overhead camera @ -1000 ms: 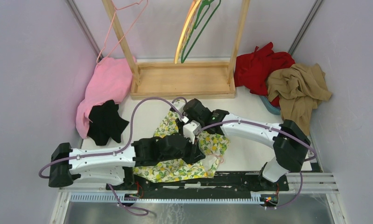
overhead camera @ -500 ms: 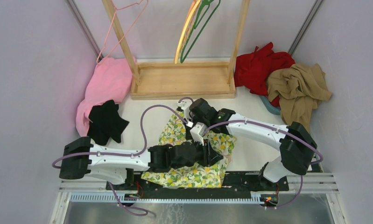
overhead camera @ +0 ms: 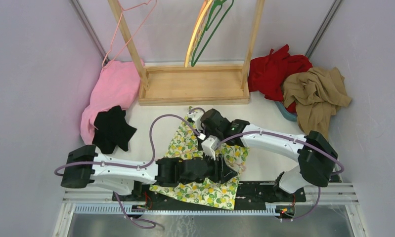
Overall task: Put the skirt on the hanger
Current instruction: Hang the skirt on the hanger.
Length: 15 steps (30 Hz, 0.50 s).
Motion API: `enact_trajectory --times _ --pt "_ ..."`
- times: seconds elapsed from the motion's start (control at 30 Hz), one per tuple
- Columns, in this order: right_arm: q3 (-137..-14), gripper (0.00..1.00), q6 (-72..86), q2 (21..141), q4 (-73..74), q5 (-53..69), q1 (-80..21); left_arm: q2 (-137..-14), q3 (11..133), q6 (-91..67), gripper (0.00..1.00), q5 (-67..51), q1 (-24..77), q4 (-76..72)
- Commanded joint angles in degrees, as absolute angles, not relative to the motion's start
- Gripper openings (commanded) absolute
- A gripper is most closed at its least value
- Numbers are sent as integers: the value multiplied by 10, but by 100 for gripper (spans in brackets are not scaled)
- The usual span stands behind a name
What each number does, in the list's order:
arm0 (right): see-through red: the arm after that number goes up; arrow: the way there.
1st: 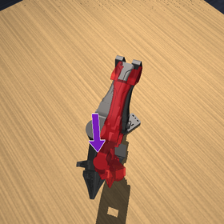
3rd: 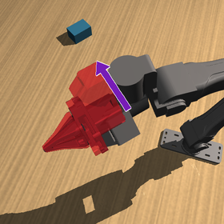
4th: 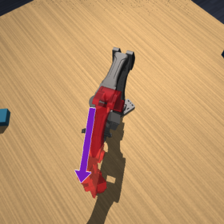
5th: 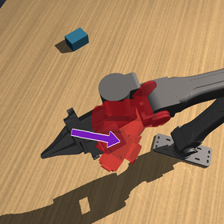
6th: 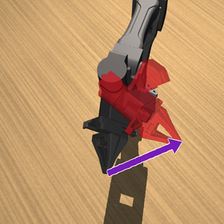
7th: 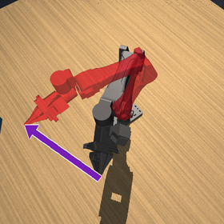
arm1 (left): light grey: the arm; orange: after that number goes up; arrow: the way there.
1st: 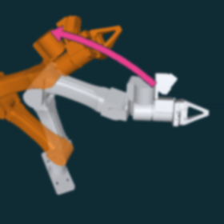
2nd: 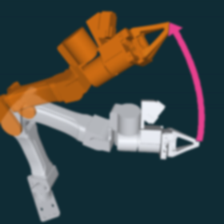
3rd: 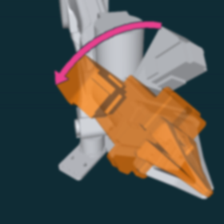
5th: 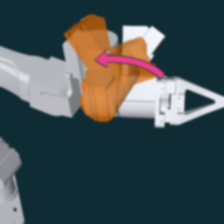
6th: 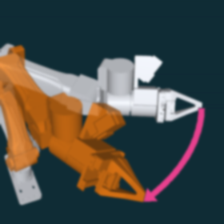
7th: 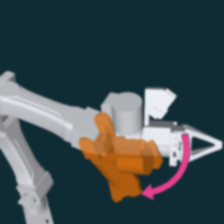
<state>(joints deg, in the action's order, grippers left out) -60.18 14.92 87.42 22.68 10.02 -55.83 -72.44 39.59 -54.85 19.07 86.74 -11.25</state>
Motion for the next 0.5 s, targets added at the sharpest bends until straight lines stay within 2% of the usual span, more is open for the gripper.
enact_trajectory --times 0.0,0.2,0.33,0.47 --pt "-597 1 120 831 214 32 -553 -708 394 -464 54 76 925 130" --pt "-580 1 102 763 235 -46 -514 -653 391 -472 53 125 913 173" --pt "-620 1 88 788 231 -5 -466 -670 395 -474 52 141 907 189" --pt "-635 1 83 815 232 23 -463 -679 373 -488 50 184 900 181"
